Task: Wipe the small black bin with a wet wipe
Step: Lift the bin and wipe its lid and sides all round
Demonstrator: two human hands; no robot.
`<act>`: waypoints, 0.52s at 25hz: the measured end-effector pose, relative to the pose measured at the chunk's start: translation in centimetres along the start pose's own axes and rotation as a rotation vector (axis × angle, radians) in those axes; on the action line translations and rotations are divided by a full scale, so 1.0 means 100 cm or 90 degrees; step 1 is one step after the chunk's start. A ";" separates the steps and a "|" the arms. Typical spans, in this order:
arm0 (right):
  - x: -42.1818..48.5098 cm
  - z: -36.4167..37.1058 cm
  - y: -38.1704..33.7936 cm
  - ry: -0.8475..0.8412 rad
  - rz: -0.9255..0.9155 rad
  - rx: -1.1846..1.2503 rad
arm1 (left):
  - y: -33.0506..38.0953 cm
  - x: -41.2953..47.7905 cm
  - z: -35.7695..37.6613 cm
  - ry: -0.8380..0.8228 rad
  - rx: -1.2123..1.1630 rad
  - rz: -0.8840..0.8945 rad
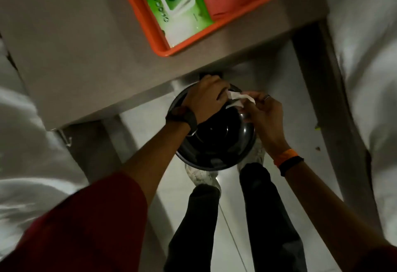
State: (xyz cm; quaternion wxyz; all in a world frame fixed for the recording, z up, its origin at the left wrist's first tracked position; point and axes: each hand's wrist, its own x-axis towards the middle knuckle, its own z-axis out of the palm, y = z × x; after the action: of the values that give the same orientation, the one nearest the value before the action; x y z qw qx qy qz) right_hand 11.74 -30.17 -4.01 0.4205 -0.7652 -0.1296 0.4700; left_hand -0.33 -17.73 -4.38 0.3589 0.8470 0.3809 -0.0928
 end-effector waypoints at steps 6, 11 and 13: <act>-0.012 -0.042 0.070 0.251 -0.082 -0.051 | -0.010 0.071 0.022 -0.205 0.153 -0.110; 0.004 -0.064 0.104 0.300 -0.061 -0.054 | -0.010 0.084 0.017 -0.311 0.145 -0.125; 0.009 -0.067 0.116 0.290 -0.048 -0.057 | -0.006 0.072 0.025 -0.333 0.078 -0.114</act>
State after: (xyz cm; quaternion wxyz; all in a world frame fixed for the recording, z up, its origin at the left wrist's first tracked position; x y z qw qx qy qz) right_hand 15.43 -40.25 -12.07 0.4217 -0.8640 -0.0811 0.2628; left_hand 4.56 -14.95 -9.60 0.3834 0.7773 0.3426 -0.3626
